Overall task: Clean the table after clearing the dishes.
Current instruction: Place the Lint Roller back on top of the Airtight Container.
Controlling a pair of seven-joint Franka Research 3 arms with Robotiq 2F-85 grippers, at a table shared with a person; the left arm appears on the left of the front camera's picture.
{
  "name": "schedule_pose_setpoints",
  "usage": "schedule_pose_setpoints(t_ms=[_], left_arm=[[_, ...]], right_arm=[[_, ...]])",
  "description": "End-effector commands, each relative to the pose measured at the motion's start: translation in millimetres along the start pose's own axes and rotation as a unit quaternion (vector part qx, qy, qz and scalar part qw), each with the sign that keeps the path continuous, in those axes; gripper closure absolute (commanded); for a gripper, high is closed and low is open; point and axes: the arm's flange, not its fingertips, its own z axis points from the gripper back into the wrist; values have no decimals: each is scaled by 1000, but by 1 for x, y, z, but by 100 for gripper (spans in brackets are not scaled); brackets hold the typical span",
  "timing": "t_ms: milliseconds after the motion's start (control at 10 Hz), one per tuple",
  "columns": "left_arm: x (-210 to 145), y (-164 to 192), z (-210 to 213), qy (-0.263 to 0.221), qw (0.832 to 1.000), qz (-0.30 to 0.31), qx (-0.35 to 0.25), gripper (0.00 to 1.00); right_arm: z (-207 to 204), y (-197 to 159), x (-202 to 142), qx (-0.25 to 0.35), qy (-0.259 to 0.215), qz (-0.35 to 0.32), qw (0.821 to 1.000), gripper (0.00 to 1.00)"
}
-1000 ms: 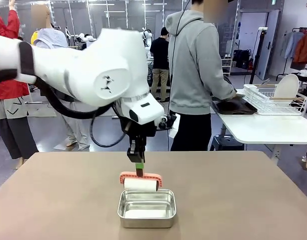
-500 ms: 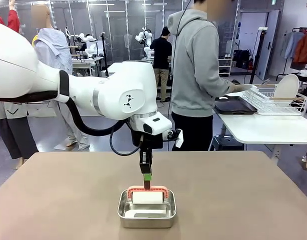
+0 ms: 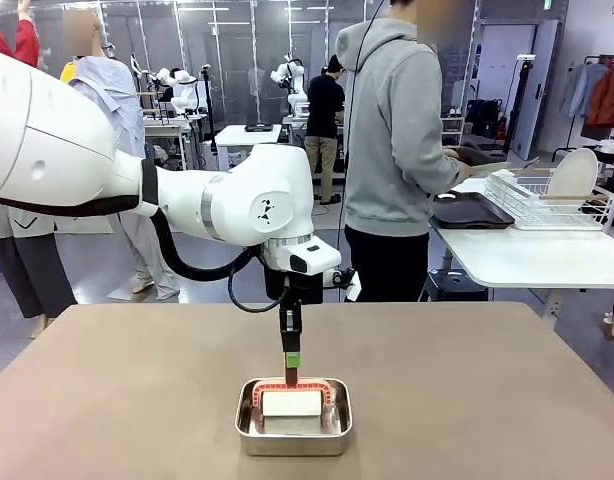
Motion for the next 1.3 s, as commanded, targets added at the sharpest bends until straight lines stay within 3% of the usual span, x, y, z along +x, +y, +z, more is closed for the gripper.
schedule_pose_setpoints(t_ms=[0,100,200,300,400,700,800,900,1000,1200], left_arm=[[-2,10,8,-3,1000,-1,-12,56],[-4,11,9,-6,1000,-4,-13,42],[-6,12,13,-8,1000,-4,-10,18],[-7,10,16,-7,1000,-3,-6,4],[-8,11,17,-8,1000,-2,-4,0],[-15,11,22,-7,1000,8,16,0],[-18,8,22,-7,999,-12,30,0],[-22,-2,17,-9,998,-50,43,8],[-9,18,20,-9,1000,6,12,8],[-9,18,20,-9,1000,6,12,8]], right_arm=[[-1,4,-3,0,4,-2,1000,19],[-1,4,-3,0,4,-2,1000,19],[-1,4,-3,0,4,-2,1000,19],[-1,4,-3,0,4,-2,1000,19],[-1,4,-3,0,4,-2,1000,19],[-1,4,-3,0,4,-2,1000,19],[-1,4,-3,0,4,-2,1000,19],[-1,4,-3,0,4,-2,1000,19],[-1,4,-3,0,4,-2,1000,19],[-1,4,-3,0,4,-2,1000,19]])
